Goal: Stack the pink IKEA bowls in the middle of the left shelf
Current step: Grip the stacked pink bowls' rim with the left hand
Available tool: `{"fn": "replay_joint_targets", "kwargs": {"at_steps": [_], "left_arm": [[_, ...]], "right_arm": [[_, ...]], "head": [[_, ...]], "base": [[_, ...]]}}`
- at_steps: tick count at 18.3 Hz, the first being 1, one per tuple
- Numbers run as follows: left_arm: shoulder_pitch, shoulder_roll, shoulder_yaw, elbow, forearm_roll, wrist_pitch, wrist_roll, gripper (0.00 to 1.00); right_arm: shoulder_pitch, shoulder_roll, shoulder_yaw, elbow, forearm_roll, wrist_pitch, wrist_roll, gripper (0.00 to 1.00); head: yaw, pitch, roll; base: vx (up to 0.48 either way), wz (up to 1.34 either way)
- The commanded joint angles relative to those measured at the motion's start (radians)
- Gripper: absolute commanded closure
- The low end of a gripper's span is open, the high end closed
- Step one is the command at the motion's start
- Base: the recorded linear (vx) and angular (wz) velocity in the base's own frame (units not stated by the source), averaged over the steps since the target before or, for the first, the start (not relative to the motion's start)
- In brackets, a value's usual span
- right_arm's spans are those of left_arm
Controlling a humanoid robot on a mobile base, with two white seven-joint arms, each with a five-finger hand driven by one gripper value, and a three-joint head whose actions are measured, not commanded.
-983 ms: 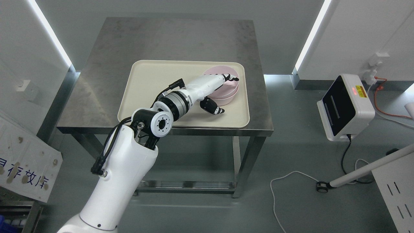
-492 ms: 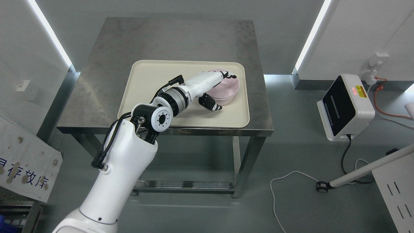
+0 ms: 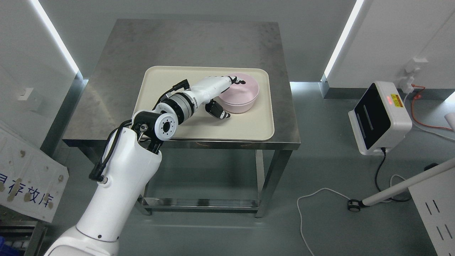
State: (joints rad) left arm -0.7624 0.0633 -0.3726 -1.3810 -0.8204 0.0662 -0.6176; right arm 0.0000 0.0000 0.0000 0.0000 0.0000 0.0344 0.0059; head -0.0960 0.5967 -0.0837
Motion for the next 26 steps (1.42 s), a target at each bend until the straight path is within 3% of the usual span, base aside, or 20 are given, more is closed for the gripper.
{"fn": "replay_joint_targets", "kwargs": {"at_steps": [1,6,26], "left_arm": [[-0.02,0.024,-0.06,0.028,0.0,0.0,-0.001,0.21],[-0.02,-0.039,-0.104,0.019,0.0,0.0,-0.001,0.26],[-0.068,-0.02,-0.078,0.083,-0.019,0.006,-0.001,0.47]], "right_arm": [[0.029,-0.017,-0.011,-0.034,0.0,-0.001,0.0,0.0],[0.029,-0.017,-0.012,-0.034,0.0,-0.001,0.0,0.0],[0.029,-0.017,-0.012,-0.034,0.0,0.001,0.0,0.0]], "head": [[0.0,0.0,0.0],[0.0,0.0,0.0],[0.0,0.0,0.0]], "base": [[0.0,0.0],[0.0,0.0],[0.0,0.0]]}}
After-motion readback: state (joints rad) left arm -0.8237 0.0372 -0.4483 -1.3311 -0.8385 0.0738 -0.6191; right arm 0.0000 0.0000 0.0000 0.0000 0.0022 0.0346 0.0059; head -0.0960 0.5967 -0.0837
